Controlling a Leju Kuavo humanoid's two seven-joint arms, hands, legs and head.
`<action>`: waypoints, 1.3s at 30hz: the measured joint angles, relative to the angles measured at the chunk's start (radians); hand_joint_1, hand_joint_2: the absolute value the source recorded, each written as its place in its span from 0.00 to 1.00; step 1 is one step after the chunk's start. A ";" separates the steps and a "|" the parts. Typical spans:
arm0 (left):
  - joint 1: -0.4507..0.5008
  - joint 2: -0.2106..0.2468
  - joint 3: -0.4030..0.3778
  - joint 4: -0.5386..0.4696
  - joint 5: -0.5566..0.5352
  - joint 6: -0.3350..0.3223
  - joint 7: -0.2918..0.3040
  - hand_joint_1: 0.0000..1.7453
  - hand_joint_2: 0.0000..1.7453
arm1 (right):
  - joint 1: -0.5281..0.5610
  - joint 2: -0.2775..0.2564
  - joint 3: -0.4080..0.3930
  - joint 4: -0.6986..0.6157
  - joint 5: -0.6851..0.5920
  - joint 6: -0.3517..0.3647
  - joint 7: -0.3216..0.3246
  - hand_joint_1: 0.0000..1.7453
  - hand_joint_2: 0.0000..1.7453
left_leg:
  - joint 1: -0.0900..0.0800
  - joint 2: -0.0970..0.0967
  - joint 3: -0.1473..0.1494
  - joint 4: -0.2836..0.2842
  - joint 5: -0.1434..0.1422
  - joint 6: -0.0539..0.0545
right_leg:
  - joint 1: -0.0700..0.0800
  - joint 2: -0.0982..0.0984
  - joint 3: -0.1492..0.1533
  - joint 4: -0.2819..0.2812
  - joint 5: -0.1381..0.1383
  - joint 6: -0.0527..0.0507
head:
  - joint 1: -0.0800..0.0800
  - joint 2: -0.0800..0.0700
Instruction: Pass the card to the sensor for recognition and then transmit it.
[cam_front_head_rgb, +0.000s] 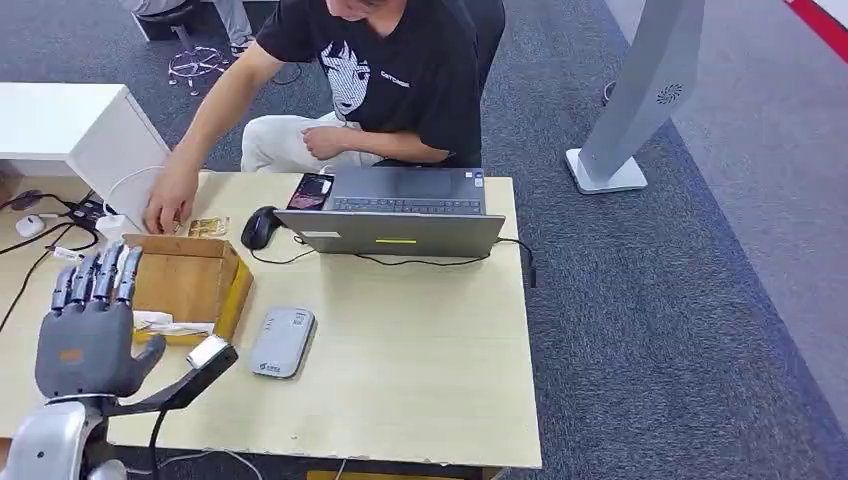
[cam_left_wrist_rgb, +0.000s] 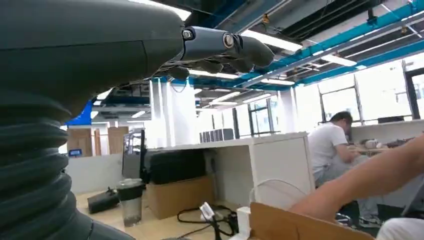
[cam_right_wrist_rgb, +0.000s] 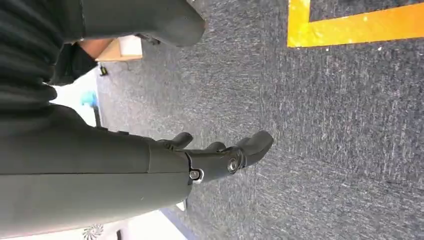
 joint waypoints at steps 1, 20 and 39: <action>-0.014 -0.012 0.031 0.008 0.000 0.000 -0.022 0.00 1.00 | 0.000 0.001 0.000 0.000 0.002 0.000 0.004 0.00 1.00 | 0.000 0.000 0.000 0.000 0.000 0.000 | 0.000 0.000 0.000 0.000 0.000 0.000 | 0.000 0.000; -0.122 -0.087 0.318 0.257 0.000 0.008 -0.040 0.00 1.00 | -0.001 0.002 0.010 0.000 0.053 0.011 0.005 0.00 1.00 | 0.000 0.000 0.000 0.000 0.000 0.000 | 0.000 0.000 0.000 0.000 0.000 0.000 | 0.000 0.000; -0.153 -0.075 0.271 0.504 0.000 0.005 -0.045 0.00 1.00 | -0.003 0.002 0.033 -0.001 0.098 0.014 -0.003 0.00 1.00 | 0.000 0.000 0.000 0.000 0.001 0.000 | 0.000 0.000 0.000 0.000 0.000 0.000 | 0.000 0.000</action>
